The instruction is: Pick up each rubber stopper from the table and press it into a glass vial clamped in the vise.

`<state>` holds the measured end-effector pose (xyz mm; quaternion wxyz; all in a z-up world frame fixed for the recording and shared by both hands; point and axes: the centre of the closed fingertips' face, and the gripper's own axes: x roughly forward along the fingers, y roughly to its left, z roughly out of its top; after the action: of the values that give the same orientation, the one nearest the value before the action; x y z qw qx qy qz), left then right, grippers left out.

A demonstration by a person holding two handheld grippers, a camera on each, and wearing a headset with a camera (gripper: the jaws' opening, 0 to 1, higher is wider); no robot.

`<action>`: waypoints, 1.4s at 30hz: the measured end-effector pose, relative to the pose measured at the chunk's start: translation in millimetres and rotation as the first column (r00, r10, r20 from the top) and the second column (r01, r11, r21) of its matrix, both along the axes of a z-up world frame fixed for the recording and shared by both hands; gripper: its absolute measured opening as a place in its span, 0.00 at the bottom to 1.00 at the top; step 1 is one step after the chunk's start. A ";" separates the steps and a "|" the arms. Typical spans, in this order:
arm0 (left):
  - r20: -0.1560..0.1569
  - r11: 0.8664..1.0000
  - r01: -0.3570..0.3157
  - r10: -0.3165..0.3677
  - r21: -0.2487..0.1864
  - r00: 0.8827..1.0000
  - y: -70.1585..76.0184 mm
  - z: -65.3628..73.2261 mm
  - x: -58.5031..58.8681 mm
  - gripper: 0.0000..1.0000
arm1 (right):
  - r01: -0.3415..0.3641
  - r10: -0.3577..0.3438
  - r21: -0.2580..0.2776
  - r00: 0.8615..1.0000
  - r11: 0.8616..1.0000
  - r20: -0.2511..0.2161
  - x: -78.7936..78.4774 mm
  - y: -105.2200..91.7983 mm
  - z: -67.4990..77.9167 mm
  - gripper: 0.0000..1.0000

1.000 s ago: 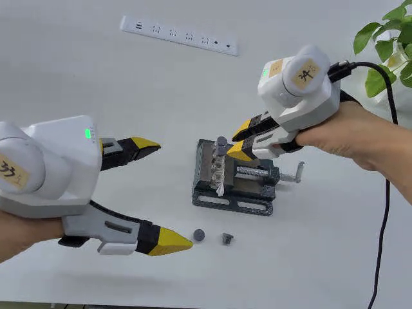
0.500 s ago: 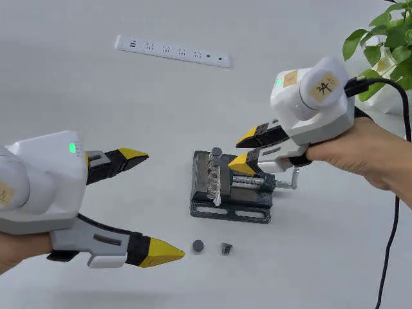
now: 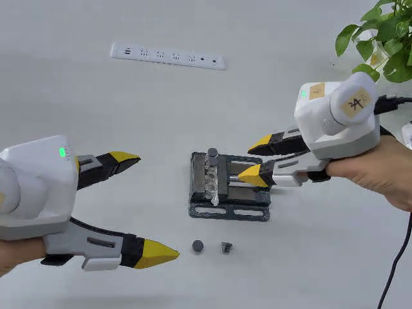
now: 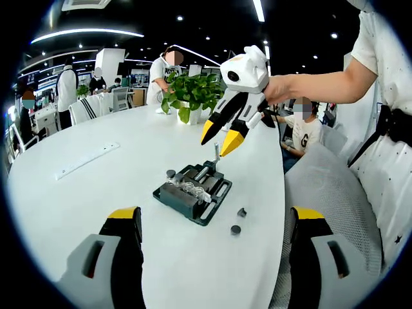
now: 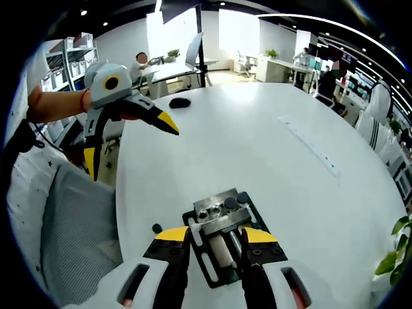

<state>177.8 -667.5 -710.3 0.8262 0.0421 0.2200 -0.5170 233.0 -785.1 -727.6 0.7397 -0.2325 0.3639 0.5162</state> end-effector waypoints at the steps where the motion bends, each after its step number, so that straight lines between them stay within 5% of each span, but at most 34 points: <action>1: -0.001 1.000 -0.002 0.002 0.002 1.000 0.3 -0.2 -0.2 0.95 | 0.001 -0.001 0.006 1.000 1.000 0.001 -2.7 -2.5 -0.9 0.28; 27: -0.009 0.999 0.000 0.000 0.032 1.000 1.0 -2.6 -7.8 0.97 | 0.037 -0.029 0.131 0.998 0.991 -0.064 -71.5 -28.7 -20.1 0.48; 42: -0.013 0.999 -0.001 0.002 0.045 1.000 2.1 -5.1 -12.9 0.96 | 0.020 -0.012 0.127 0.998 0.992 -0.070 -97.4 -26.0 -42.2 0.36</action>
<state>164.9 -665.4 -715.4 0.8240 0.0569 0.2371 -0.5115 135.6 -811.2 -769.8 0.7442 -0.1638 0.3571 0.5402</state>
